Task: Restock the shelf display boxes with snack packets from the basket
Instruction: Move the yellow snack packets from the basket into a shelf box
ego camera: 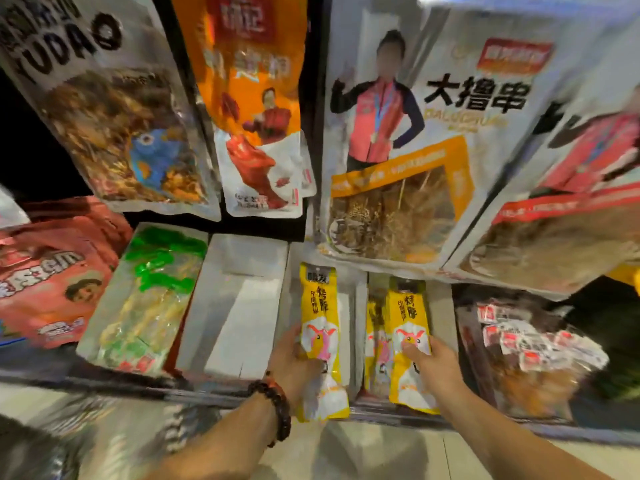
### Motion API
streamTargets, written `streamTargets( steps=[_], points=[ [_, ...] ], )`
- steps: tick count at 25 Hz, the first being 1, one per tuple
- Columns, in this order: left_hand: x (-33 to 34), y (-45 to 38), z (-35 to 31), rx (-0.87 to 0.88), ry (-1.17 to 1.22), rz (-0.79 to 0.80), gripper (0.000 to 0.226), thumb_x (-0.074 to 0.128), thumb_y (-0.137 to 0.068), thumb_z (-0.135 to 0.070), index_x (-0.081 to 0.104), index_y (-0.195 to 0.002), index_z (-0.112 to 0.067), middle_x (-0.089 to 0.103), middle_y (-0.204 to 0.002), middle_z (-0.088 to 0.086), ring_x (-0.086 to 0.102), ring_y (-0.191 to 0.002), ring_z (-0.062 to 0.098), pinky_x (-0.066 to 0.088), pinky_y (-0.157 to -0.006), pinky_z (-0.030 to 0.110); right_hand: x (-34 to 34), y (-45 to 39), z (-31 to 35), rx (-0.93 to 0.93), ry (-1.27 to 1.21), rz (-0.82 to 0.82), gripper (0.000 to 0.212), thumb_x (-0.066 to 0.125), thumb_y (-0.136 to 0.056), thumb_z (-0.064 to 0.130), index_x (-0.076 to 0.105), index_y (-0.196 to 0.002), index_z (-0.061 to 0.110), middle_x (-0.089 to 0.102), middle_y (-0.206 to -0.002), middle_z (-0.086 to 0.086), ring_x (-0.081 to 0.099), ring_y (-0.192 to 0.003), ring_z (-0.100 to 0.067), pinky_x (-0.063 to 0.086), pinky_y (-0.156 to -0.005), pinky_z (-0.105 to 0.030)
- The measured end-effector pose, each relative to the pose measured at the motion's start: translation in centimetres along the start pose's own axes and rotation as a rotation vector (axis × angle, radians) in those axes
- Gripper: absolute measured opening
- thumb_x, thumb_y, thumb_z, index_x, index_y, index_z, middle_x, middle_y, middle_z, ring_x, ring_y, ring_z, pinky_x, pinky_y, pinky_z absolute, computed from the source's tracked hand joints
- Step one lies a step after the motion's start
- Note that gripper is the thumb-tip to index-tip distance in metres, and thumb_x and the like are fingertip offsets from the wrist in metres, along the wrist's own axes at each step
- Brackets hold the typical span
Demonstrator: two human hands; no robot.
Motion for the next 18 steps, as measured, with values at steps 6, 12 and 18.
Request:
streamTargets(
  steps=[6, 12, 18],
  points=[
    [0.8, -1.9, 2.6, -0.022, -0.115, -0.010, 0.046, 0.075, -0.060, -0.010, 0.067, -0.104, -0.022, 0.075, -0.091, 0.010, 0.070, -0.087, 0.036, 0.055, -0.079, 0.059, 3.2, -3.6, -1.1, -0.037, 0.138, 0.026, 0.060, 0.069, -0.085, 0.022, 0.043, -0.138, 0.017, 0.055, -0.128, -0.012, 0.054, -0.104, -0.025, 0.039, -0.059, -0.013],
    [1.7, -1.8, 3.4, -0.089, -0.151, 0.058, 0.059, 0.063, -0.073, 0.021, 0.061, -0.115, -0.021, 0.075, -0.096, 0.006, 0.071, -0.088, 0.024, 0.058, -0.079, 0.048, 5.7, -4.0, -2.4, -0.155, 0.570, 0.088, 0.036, 0.056, -0.089, 0.043, 0.062, -0.119, 0.025, 0.064, -0.109, -0.007, 0.056, -0.106, -0.028, 0.045, -0.081, -0.036],
    [4.8, -1.5, 2.9, -0.075, -0.018, 0.149, 0.059, 0.065, -0.070, 0.021, 0.059, -0.115, -0.015, 0.073, -0.102, 0.016, 0.069, -0.093, 0.033, 0.056, -0.081, 0.052, 3.0, 0.4, 1.7, 0.018, -0.290, 0.149, 0.017, 0.054, -0.094, 0.024, 0.066, -0.102, 0.014, 0.065, -0.092, -0.005, 0.059, -0.088, -0.023, 0.044, -0.068, -0.027]
  ],
)
Point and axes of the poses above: each hand's wrist, its own y-axis away from the middle knuckle, its own x-axis out of the palm, z = x × y, the point moved 3 cm from there along -y, towards the middle knuckle
